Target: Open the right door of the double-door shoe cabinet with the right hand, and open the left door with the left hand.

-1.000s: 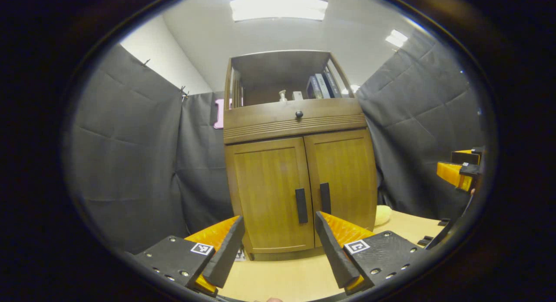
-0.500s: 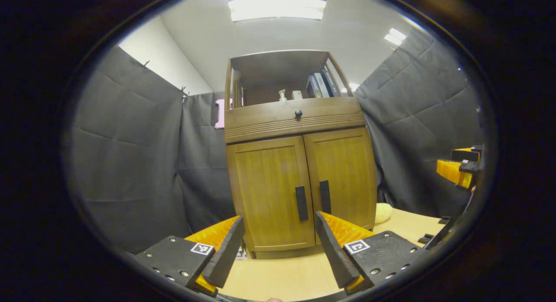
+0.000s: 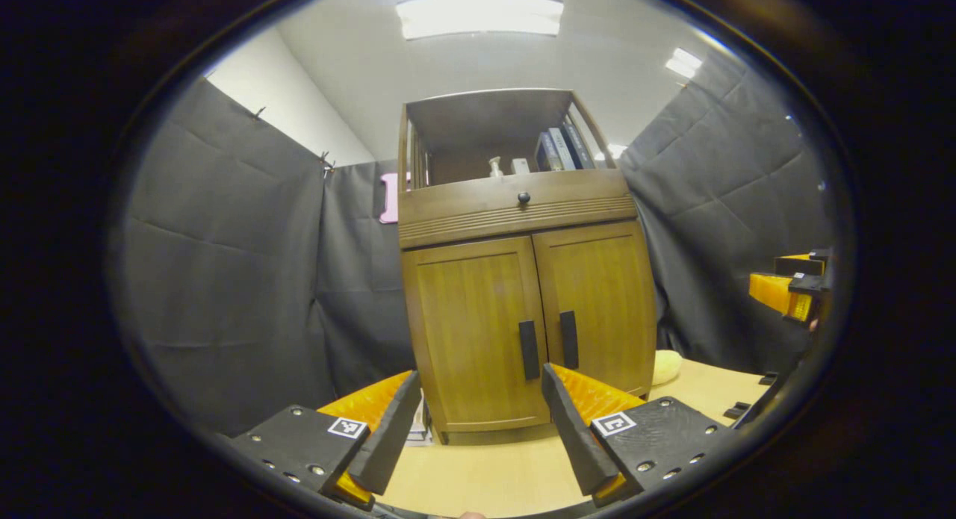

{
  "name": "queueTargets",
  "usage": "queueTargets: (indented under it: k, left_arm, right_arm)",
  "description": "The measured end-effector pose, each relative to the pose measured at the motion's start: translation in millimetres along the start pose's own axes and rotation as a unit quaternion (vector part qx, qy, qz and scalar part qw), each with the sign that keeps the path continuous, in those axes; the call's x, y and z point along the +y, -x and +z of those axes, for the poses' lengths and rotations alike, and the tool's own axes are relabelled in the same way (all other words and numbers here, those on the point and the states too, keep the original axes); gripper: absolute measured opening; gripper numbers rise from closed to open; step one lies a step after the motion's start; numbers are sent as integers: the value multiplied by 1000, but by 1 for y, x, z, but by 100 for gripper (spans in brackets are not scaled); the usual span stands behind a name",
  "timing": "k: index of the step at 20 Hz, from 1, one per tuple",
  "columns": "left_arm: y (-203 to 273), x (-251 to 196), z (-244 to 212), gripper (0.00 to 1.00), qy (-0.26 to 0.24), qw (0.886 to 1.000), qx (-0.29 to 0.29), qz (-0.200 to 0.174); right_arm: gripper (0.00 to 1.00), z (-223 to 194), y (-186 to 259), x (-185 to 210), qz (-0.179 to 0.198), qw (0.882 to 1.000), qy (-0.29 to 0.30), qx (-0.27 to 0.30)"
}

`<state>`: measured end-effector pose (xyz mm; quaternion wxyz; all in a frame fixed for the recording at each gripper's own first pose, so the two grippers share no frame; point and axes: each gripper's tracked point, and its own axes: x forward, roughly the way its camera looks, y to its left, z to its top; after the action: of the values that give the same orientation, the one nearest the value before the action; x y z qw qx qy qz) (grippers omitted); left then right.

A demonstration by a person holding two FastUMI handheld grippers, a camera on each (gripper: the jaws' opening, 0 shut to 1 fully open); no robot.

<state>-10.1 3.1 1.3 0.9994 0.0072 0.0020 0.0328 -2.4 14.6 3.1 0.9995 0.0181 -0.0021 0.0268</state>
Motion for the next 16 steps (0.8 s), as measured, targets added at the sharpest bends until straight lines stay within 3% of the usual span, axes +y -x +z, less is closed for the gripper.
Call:
queueTargets:
  k: [5,16]
  left_arm:
    - [-1,4,-2,95,3,1000,8,21]
    - [2,23,-7,95,-5,994,27,107]
  right_arm:
    - [98,5,-32,31,28,1000,-6,-14]
    - [98,2,-108,106,87,995,-24,-30]
